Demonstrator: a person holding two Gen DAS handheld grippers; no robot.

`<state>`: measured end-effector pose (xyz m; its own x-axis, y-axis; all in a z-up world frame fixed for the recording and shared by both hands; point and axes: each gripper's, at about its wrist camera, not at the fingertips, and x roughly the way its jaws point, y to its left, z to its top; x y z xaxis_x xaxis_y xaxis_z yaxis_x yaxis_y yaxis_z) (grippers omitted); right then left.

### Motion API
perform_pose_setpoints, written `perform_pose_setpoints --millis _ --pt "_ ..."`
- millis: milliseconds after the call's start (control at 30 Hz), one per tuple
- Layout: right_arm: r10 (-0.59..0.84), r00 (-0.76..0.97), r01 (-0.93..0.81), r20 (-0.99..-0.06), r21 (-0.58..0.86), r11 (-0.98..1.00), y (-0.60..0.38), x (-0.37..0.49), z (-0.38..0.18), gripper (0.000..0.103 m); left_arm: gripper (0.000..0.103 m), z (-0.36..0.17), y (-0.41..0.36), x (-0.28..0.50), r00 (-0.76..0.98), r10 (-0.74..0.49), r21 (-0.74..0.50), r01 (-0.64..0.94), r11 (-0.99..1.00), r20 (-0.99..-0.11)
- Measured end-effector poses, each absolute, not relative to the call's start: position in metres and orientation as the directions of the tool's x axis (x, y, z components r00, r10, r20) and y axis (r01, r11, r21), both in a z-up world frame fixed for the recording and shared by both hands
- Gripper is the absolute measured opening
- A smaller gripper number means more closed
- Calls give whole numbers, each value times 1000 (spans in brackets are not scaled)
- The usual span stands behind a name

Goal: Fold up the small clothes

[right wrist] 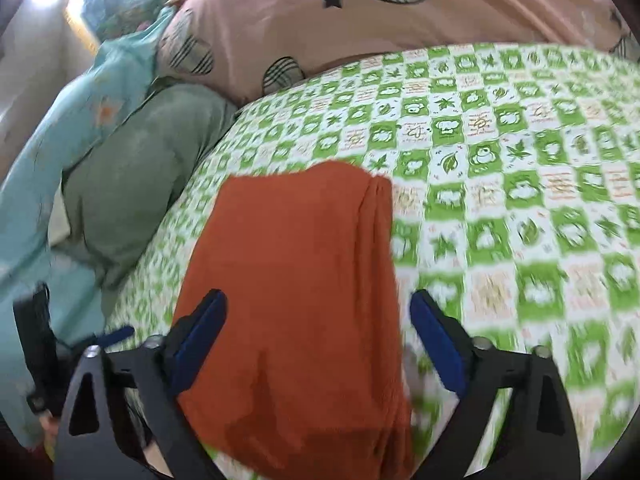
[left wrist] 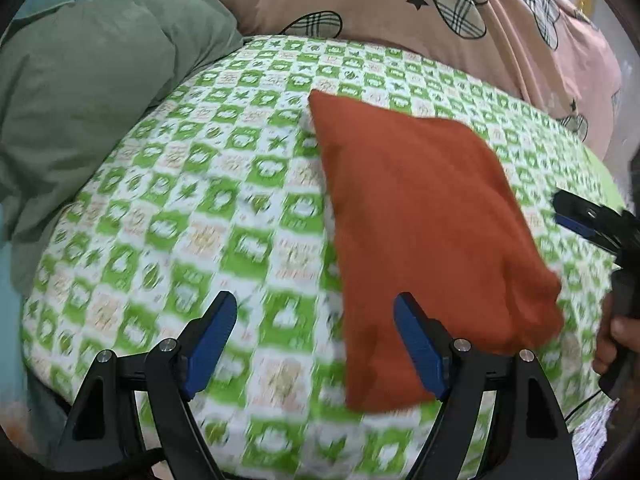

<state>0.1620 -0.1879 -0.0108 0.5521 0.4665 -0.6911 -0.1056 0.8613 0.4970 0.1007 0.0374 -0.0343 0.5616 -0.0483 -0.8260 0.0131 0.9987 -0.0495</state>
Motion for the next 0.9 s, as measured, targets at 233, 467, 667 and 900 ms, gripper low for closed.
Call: perform_pose_setpoints --millis 233,467,667,900 --pt "479 462 -69 -746 509 858 -175 221 -48 21 81 -48 38 143 548 -96 -119 -7 993 -831" --pt "458 573 -121 -680 482 868 -178 216 -20 16 81 -51 34 155 555 -75 -102 -18 995 -829" --pt "446 526 -35 -725 505 862 -187 221 -57 26 82 -64 24 161 556 -41 -51 -2 999 -830" --pt "475 586 -192 -656 458 868 -163 179 -7 26 83 -68 28 166 545 -42 -61 -16 998 -838"
